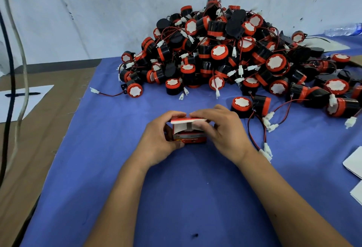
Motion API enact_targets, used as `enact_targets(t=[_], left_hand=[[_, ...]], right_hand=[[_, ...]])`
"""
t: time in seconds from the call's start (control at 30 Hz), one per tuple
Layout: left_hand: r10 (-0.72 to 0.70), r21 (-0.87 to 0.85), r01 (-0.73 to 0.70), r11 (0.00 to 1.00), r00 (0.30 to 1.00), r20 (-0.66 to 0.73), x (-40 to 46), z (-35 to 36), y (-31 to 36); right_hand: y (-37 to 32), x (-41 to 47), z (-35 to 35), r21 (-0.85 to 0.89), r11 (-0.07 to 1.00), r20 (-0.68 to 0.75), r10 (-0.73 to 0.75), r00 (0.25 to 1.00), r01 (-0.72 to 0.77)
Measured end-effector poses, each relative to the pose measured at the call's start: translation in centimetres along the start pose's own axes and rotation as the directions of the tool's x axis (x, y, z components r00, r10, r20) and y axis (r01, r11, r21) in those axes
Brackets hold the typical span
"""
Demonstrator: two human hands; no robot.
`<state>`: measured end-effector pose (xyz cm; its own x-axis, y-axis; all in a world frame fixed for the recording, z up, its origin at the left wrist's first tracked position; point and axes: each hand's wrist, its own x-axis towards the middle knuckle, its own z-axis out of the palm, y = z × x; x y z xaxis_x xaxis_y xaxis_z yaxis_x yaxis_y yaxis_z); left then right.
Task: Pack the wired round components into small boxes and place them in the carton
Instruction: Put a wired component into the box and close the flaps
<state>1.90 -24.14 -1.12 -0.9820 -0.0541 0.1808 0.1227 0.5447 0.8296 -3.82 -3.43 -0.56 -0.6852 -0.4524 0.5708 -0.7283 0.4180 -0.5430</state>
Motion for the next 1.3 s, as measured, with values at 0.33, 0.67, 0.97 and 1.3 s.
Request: enact_targets(t=[0.33,0.67,0.97,1.3], left_hand=[[0.026,-0.041,-0.026,0.999,1.000,-0.004,-0.1,0.0,0.2],[0.087,-0.134,-0.128,0.983,0.958,-0.272,-0.1,0.5,0.2],[0.158,0.108,-0.137,0.985,0.962,-0.221,-0.9,0.6,0.1],[0.215,0.165,-0.174,0.971,0.938,-0.273,-0.8,1.2,0.1]], right_hand=[[0.1,-0.4,1.0,0.376,0.882,0.106,0.262,0.959,-0.283],[0.6,-0.5,0.8,0.515,0.791,0.077,0.342,0.936,-0.332],[-0.1,-0.9,1.0,0.294,0.918,0.008,0.277,0.961,-0.267],[0.2,-1.0,1.3,0.309,0.911,-0.035,0.299,0.954,-0.274]])
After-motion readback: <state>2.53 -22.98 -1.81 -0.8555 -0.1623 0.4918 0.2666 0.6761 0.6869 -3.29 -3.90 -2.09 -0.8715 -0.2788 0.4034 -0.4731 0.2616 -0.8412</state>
